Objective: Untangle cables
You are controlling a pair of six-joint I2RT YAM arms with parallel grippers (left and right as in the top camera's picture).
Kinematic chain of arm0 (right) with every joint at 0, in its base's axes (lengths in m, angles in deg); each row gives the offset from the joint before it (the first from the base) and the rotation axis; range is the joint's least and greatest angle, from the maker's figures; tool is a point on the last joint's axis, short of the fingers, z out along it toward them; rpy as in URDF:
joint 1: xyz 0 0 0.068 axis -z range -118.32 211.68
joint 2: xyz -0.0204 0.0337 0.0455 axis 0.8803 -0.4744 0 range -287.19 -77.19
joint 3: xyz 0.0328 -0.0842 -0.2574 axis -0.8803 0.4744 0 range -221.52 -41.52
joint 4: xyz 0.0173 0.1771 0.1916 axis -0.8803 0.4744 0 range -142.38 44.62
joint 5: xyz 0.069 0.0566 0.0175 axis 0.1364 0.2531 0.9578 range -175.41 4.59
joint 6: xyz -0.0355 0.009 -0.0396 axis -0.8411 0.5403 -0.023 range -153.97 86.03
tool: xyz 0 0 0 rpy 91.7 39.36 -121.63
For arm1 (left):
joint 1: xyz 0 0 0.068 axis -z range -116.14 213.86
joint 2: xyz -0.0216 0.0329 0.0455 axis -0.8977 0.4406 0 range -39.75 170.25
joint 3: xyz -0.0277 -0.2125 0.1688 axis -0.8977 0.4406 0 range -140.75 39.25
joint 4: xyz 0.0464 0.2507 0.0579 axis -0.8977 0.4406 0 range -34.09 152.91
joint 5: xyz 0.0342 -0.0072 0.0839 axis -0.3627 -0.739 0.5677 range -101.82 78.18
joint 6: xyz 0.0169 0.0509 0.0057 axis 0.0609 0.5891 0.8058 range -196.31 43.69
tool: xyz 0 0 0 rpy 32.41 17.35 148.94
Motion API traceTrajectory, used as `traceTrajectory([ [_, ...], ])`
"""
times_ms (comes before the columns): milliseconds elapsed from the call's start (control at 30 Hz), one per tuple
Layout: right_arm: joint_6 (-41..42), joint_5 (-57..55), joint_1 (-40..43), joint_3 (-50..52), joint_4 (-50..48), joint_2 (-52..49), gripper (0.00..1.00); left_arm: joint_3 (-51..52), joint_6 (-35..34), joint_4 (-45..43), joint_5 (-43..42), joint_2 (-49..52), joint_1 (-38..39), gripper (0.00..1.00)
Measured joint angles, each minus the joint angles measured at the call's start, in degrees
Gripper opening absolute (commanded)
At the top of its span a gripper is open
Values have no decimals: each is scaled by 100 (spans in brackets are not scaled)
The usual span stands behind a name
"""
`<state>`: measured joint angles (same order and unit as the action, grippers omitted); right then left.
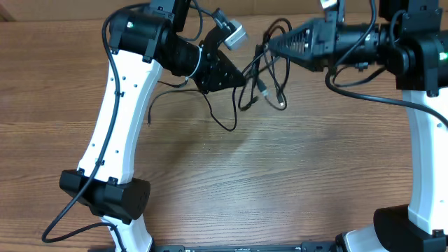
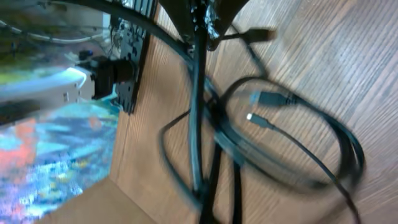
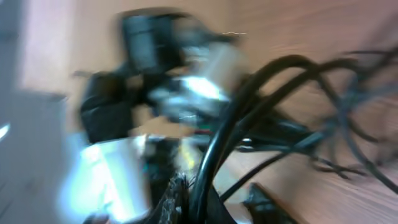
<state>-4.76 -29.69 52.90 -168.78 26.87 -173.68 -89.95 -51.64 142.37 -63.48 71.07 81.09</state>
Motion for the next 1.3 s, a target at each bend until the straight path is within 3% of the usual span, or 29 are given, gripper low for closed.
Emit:
traceTrajectory([
  [167,-7,-2957,-26,-9,1325,-46,4,-389,-660,-229,2,0,-238,4],
  [333,44,-4752,-26,48,1768,-236,4,-1329,-1482,-839,-35,-15,-505,4],
  [667,59,-5923,-26,1742,1095,-358,4,-2837,-3530,-2441,-444,-433,-1117,4],
  [833,74,-6092,-26,2817,518,-529,6,-3145,-4354,-2520,-494,-846,-2192,4],
  [1033,76,-5862,-24,3106,223,-538,9,-3169,-4883,-2354,-691,-925,-3040,4],
  [1067,57,-5709,-26,3106,186,-538,13,-3165,-4916,-2288,-708,-916,-3097,4],
  [1100,39,-5584,-26,3106,136,-538,24,-3154,-4922,-2203,-721,-911,-3128,4],
  [1167,-98,-5285,-26,3106,74,-538,82,-3123,-4916,-2083,-758,-909,-3126,4],
  [1200,-212,-5016,-24,3106,35,-538,100,-3110,-4916,-2013,-776,-909,-3126,4],
  [1300,-466,-4496,-26,3106,9,-538,100,-3051,-4870,-1816,-800,-907,-3126,4],
])
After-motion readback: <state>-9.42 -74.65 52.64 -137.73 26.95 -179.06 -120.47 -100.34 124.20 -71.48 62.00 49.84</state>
